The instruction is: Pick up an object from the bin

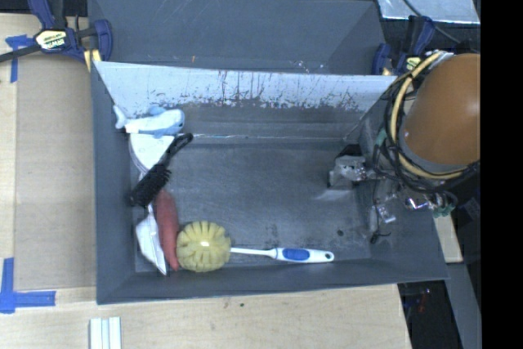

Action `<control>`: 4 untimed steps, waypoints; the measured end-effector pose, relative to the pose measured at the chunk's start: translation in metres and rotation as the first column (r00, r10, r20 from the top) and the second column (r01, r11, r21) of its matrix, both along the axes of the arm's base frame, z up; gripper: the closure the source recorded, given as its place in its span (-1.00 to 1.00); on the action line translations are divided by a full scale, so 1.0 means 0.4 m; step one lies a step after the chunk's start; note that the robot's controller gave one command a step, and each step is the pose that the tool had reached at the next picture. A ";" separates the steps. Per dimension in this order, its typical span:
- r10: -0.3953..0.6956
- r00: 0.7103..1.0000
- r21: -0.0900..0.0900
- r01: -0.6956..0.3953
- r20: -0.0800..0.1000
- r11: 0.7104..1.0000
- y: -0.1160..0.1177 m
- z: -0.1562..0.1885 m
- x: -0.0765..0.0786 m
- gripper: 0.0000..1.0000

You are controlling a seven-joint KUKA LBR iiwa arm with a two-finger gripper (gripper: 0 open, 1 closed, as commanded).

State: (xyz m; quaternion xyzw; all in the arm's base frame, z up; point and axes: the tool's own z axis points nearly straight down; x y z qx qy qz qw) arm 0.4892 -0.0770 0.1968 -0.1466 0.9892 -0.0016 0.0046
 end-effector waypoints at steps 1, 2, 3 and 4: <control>-0.117 0.993 0.005 0.117 -0.012 0.993 0.188 -0.184 -0.014 -1.00; 0.126 0.992 -0.007 -0.126 0.004 0.992 0.171 -0.192 0.004 -1.00; -0.115 0.993 0.001 0.115 -0.008 0.993 0.243 -0.319 0.025 -1.00; 0.121 0.993 -0.006 -0.120 0.007 0.993 0.327 -0.302 0.021 -1.00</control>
Offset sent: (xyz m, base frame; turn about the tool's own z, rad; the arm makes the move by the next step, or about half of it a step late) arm 0.0010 0.0686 -0.0767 -0.1331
